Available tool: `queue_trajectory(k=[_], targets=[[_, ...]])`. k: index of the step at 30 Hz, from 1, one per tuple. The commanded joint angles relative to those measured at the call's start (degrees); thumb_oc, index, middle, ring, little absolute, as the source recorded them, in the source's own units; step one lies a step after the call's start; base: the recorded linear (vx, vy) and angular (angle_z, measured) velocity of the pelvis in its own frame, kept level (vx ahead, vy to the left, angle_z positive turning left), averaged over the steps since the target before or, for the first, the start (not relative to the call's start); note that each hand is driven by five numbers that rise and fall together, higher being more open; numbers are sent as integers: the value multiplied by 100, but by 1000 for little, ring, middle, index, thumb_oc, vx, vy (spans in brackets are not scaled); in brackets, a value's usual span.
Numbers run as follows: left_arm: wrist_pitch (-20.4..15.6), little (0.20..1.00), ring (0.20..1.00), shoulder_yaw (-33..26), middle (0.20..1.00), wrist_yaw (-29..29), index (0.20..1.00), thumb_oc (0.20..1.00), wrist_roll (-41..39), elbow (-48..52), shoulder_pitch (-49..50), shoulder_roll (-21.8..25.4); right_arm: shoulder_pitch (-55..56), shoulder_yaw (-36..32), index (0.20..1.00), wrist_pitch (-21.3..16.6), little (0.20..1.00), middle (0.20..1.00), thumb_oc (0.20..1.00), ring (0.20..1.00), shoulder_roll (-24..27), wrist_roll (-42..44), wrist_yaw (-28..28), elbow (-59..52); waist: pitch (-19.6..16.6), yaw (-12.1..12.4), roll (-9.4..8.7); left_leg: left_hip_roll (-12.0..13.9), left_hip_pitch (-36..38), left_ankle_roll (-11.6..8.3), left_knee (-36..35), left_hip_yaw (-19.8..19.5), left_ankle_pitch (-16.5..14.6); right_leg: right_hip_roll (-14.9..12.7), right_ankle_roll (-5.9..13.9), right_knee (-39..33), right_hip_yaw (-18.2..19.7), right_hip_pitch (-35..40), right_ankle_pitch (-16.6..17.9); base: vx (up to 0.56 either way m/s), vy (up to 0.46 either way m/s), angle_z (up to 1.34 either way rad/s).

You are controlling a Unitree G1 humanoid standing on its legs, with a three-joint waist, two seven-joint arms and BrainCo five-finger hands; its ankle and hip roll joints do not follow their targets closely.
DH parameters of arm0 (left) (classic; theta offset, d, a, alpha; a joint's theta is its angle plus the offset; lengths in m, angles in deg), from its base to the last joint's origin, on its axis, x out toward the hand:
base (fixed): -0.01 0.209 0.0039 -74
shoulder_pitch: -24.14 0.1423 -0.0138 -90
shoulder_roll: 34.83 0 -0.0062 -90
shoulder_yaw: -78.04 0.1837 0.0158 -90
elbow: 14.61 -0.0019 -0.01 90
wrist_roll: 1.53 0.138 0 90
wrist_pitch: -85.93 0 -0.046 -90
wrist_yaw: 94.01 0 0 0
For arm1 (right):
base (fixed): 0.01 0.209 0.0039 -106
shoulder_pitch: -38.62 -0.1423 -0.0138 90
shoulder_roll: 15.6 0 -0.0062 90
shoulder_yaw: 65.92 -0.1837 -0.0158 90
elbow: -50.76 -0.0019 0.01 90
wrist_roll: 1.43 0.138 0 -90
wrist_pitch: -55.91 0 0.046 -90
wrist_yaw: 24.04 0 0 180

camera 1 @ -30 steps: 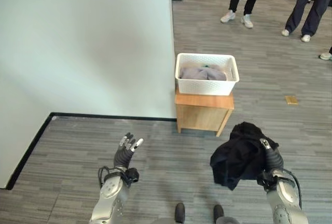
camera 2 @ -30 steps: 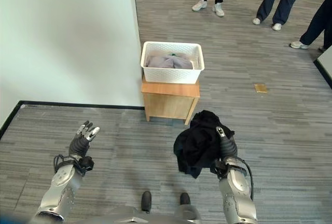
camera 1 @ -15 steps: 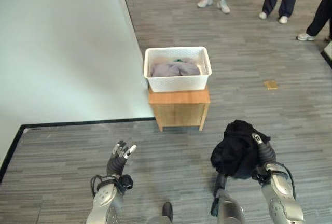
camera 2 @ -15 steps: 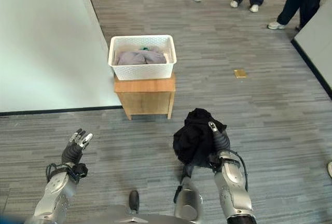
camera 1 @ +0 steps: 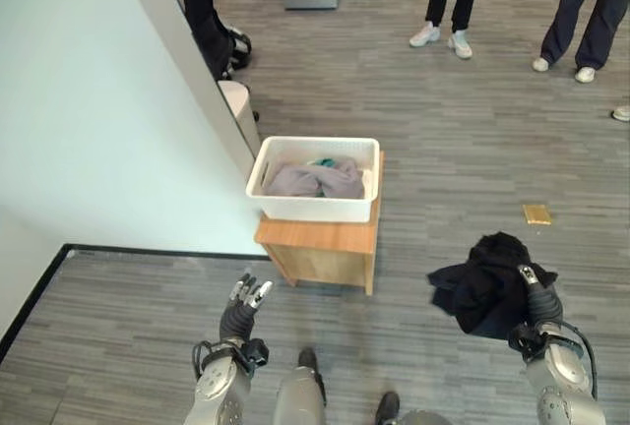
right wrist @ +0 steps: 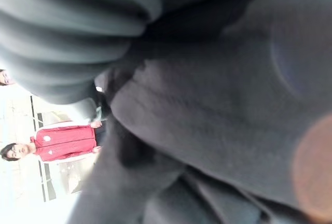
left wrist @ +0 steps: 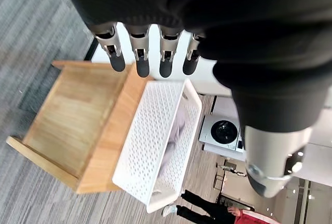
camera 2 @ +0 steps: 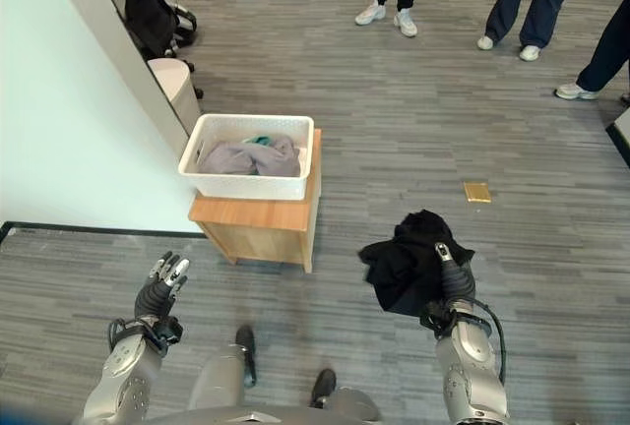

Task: Pick up bed clothes into laundry basket.

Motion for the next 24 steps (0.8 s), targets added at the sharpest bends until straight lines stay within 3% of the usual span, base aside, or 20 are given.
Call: queue_trajectory(k=[1,6,7,8,9,10,11,12,13,14,16,18,20,24], targets=[[-172,1000,1000,-88,1000,-83,1000,1000,-69,391,-189,291,-204,-141,200,-280,200,200,200,200,172,-261,-13,-607,-84,78,185,-11,601,-1,295,252,331,-731,591,-71,30,55,-73,193,111,-11],[-203,1000,1000,-72,1000,-75,1000,1000,-68,415,-257,301,-289,-113,200,-329,200,200,200,200,19,-228,-35,-637,-264,30,163,-153,943,119,28,172,140,-930,696,13,-34,193,-97,217,146,-10],[-180,1000,1000,-99,1000,-32,1000,1000,-54,406,-280,331,-322,-100,200,-322,200,200,200,200,-14,-321,-35,-645,-341,39,185,-262,1135,271,-164,119,51,-1142,774,525,-12,132,-127,167,159,7],[-179,1000,1000,-100,1000,-32,1000,1000,-54,407,-280,332,-322,-99,200,-321,200,200,200,200,-17,-323,-34,-647,-337,43,172,-280,1151,281,-185,129,58,-1169,785,573,-2,113,-154,261,310,44],[-167,1000,1000,-147,1000,10,1000,1000,-26,424,-277,374,-392,-73,200,-322,200,200,200,200,-11,-465,-19,-724,-299,30,161,-383,1368,478,-325,131,-45,-1510,909,1445,115,-259,93,158,255,51],[-171,1000,1000,-176,1000,21,1000,1000,16,439,-278,392,-427,-115,200,-337,200,200,200,200,12,-616,3,-802,-268,9,168,-489,1531,614,-413,110,-117,-1736,1006,1845,186,-357,404,196,309,57],[-175,1000,1000,-186,1000,24,1000,1000,16,434,-285,416,-456,-146,200,-327,200,200,200,200,25,-657,48,-787,-233,11,171,-554,1629,692,-487,99,-135,-1887,1020,2194,151,-471,550,185,224,31],[-179,1000,1000,-212,1000,37,1000,1000,101,439,-298,500,-502,-398,200,-395,200,200,200,200,60,-798,223,-950,-144,-137,222,-554,1717,745,-607,-68,-116,-1818,1023,2760,635,-885,732,160,127,35],[-201,1000,1000,-217,1000,44,1000,1000,119,458,-295,527,-498,-464,200,-393,200,200,200,200,77,-860,249,-1025,-136,-179,253,-533,1760,745,-646,-145,-133,-1693,980,2747,806,-1043,580,186,42,58],[-227,1000,1000,-250,1000,52,1000,1000,176,441,-323,580,-554,-676,200,-445,200,200,200,200,158,-970,329,-1167,-151,-267,285,-514,1836,680,-736,-313,-131,-1398,912,2277,1114,-1175,266,165,-57,88],[-276,1000,1000,-291,1000,67,1000,1000,131,522,-335,602,-779,-901,200,-555,200,200,200,200,244,-882,550,-1104,-179,-247,251,-513,1848,596,-757,-383,-150,-1402,928,1589,1121,-1193,213,148,-114,115],[-236,1000,1000,-269,1000,92,1000,1000,167,529,-321,632,-903,-1236,200,-640,200,200,200,200,476,-955,886,-1094,-179,-228,141,-565,1777,558,-715,-655,-199,-1229,1017,914,1333,-866,62,109,-135,62],[-260,1000,1000,-357,1000,82,1000,1000,126,503,-235,542,-999,-1457,200,-712,200,200,200,200,622,-1027,929,-1433,-331,-128,52,-570,1750,530,-737,-668,-210,-1231,1015,575,1197,-688,163,144,-116,93],[-198,1000,1000,-256,1000,-72,1000,1000,8,519,-25,422,-1669,-1722,200,-829,200,200,200,200,1479,-1093,1099,-1349,-462,15,-49,-528,1675,455,-682,-842,-207,-1096,977,214,1085,-450,238,99,-106,32]])
